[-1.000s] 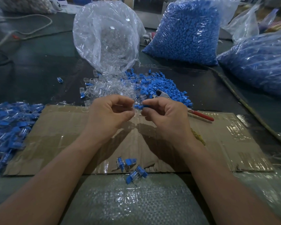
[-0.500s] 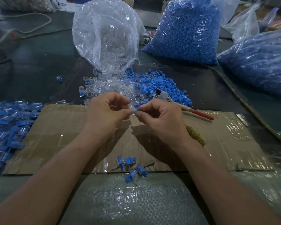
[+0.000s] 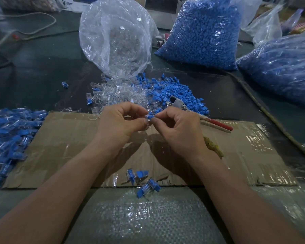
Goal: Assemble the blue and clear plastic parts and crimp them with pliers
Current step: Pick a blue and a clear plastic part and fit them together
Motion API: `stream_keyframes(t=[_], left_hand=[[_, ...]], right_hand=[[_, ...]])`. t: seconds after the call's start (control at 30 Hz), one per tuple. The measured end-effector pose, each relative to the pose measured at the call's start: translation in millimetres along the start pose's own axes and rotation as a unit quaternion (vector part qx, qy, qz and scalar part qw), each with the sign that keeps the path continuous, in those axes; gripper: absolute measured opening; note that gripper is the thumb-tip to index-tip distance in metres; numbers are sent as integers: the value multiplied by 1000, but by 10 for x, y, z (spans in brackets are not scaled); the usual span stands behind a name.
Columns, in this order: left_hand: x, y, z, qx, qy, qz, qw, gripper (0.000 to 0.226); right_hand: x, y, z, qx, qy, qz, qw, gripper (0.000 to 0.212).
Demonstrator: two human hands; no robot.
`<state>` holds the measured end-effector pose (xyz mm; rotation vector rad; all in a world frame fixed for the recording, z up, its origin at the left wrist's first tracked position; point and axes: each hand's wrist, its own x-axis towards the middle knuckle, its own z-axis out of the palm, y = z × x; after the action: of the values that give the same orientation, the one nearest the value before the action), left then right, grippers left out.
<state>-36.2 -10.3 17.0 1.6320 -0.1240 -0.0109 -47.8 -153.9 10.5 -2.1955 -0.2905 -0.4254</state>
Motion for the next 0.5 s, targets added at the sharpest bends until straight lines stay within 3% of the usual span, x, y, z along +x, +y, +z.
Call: stream_keyframes(t=[0.27, 0.5], left_hand=[[6, -13, -17, 24, -11, 18, 999, 19], [24, -4, -36, -24, -21, -7, 999, 17]], right_hand=[[-1, 11, 1, -46, -24, -11, 999, 10], [1, 1, 3, 18, -30, 19, 999, 8]])
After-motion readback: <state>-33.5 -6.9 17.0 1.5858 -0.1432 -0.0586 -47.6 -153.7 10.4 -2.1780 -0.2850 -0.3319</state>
